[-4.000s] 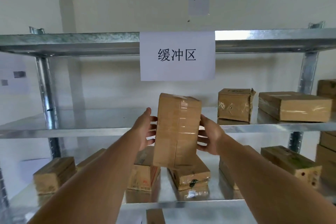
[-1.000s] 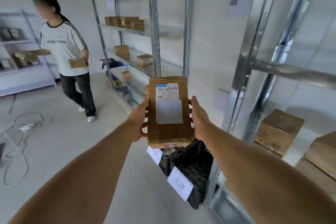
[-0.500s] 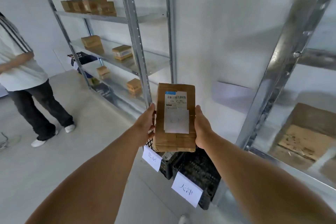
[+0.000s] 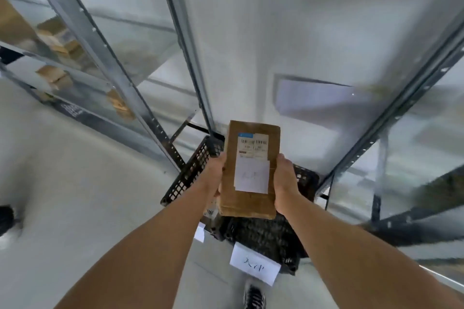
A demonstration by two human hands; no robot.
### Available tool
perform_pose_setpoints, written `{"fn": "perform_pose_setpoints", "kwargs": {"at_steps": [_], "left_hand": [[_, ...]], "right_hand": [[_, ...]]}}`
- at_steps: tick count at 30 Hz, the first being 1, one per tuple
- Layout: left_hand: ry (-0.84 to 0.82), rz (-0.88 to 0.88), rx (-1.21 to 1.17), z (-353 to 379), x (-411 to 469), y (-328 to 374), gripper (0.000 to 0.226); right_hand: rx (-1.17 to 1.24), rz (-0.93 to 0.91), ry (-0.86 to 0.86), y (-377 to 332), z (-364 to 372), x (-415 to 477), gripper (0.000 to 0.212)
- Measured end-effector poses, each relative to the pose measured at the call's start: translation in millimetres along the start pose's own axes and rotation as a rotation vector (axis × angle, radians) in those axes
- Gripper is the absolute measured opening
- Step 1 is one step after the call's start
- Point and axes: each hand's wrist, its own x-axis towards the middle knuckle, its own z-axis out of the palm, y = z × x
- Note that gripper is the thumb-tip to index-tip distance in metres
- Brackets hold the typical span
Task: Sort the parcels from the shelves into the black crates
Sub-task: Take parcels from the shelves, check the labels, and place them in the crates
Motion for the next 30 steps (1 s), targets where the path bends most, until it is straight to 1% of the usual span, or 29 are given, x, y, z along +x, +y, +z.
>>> {"fn": "perform_pose_setpoints", "kwargs": {"at_steps": [2,4,6,7,9,10,12,14,16,17,19,20,21,24,26,28,30], "left_hand": [[-0.060,-0.067,0.002,10.7,37.7,-14.2,0.047],[-0.072,-0.132,0.020,17.2,76.7,-26.5,0.040],[-0.099,-0.196,0.033,23.5,118.4,-39.7,0.038],[-0.123,-0.228,0.038,28.1,140.4,-44.4,0.041],[-0.140,-0.288,0.102,41.1,185.0,-59.5,0.055],[-0.147,-0.296,0.157,48.5,206.3,-66.5,0.054],[-0.184,-0.324,0.256,62.9,241.7,-78.0,0.054],[-0.223,-0.330,0.308,74.3,270.7,-85.9,0.063],[-0.221,-0.330,0.346,82.6,301.2,-96.4,0.066],[-0.223,-0.325,0.356,87.5,319.2,-105.6,0.072],[-0.200,-0.307,0.397,99.0,360.9,-133.6,0.095],[-0.194,-0.289,0.429,104.3,385.6,-153.4,0.101],[-0.200,-0.283,0.472,109.5,403.9,-167.2,0.100],[-0.189,-0.295,0.473,122.2,444.4,-195.6,0.074],[-0.175,-0.304,0.467,131.3,471.6,-223.7,0.072],[-0.153,-0.319,0.447,140.1,494.3,-250.5,0.074],[-0.107,-0.340,0.403,147.8,511.2,-272.8,0.067]], "right_hand": [[0.057,0.089,0.043,25.9,-9.5,36.5,0.066],[0.064,0.173,0.090,42.9,-15.7,61.8,0.061],[0.056,0.250,0.155,52.6,-20.0,83.5,0.057],[0.054,0.284,0.182,57.8,-22.1,95.0,0.057],[0.060,0.336,0.226,70.7,-28.0,123.5,0.060],[0.069,0.362,0.253,78.0,-30.7,140.1,0.059],[0.084,0.396,0.302,91.9,-33.4,168.9,0.053],[0.090,0.405,0.319,104.5,-31.7,195.4,0.047],[0.102,0.414,0.327,116.4,-27.3,220.5,0.042],[0.097,0.418,0.330,121.7,-26.1,234.3,0.043],[0.075,0.428,0.335,139.2,-28.1,267.2,0.043],[0.057,0.424,0.335,152.4,-30.5,287.9,0.045],[0.041,0.422,0.329,164.2,-32.7,306.3,0.051],[0.026,0.423,0.284,206.9,-37.9,362.5,0.066],[0.029,0.421,0.261,233.8,-41.5,392.0,0.070],[0.049,0.429,0.263,255.5,-46.0,416.1,0.071],[0.039,0.462,0.250,265.6,-50.2,432.8,0.063]]}}
